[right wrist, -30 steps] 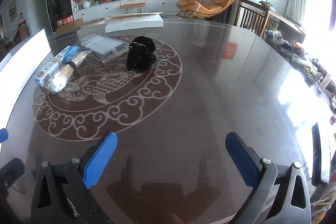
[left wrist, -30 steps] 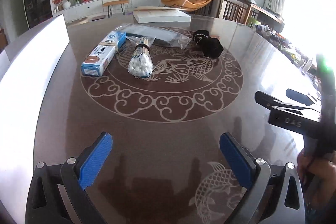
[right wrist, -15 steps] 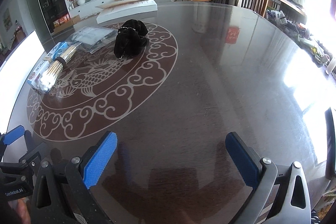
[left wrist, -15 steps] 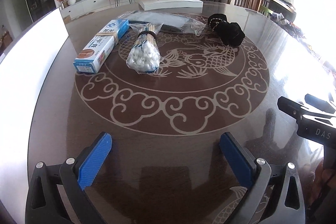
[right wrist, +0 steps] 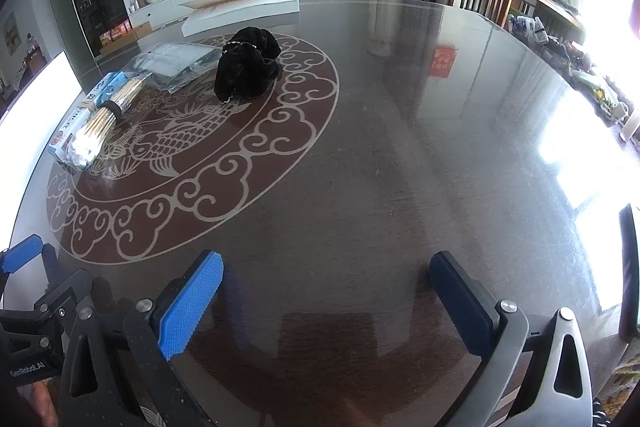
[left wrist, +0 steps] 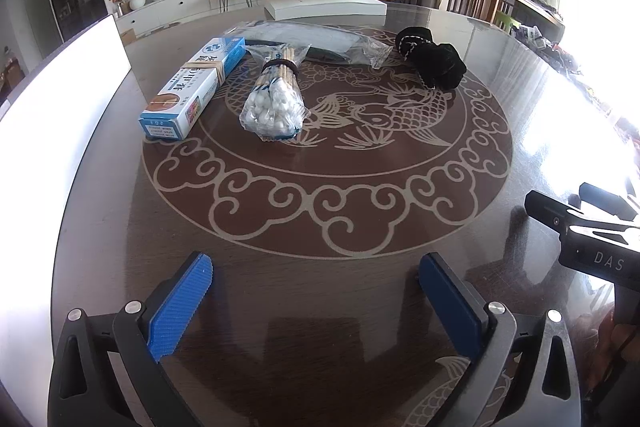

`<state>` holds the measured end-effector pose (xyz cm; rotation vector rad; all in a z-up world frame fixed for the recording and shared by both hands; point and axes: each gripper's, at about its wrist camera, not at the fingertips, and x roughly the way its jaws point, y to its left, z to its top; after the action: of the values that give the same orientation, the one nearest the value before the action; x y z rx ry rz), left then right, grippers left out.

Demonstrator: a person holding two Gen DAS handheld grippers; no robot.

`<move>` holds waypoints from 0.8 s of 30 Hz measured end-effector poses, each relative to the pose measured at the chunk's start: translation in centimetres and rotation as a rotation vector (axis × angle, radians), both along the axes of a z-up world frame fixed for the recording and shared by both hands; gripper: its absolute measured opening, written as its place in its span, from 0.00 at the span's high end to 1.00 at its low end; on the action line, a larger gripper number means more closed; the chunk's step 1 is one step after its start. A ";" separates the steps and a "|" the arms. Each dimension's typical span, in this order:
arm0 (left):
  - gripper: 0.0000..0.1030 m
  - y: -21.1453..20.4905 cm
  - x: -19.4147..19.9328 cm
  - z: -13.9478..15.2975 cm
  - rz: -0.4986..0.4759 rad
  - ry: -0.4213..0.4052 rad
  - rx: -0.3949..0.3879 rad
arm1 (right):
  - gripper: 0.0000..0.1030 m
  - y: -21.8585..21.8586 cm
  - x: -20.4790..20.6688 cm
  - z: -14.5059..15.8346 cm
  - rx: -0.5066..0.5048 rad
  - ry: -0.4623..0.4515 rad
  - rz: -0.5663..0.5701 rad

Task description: Organize objects

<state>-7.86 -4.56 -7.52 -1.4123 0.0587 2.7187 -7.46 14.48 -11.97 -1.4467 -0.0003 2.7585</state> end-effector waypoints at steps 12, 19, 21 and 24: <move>0.00 0.0 -0.1 -0.1 -0.001 0.000 0.000 | 0.00 0.0 0.0 0.0 0.000 0.000 0.000; 0.00 0.0 -0.1 -0.1 -0.001 0.000 0.000 | 0.00 0.0 0.0 0.0 0.000 0.000 0.000; 0.00 0.0 -0.1 -0.1 -0.001 0.000 0.000 | 0.00 0.0 0.0 0.0 0.000 0.000 0.000; 0.00 0.0 -0.2 -0.1 -0.001 0.000 0.000 | 0.00 0.0 0.0 0.0 0.000 0.000 0.000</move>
<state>-8.01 -4.59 -7.61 -1.4119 0.0594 2.7183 -7.50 14.48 -12.00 -1.4472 -0.0004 2.7587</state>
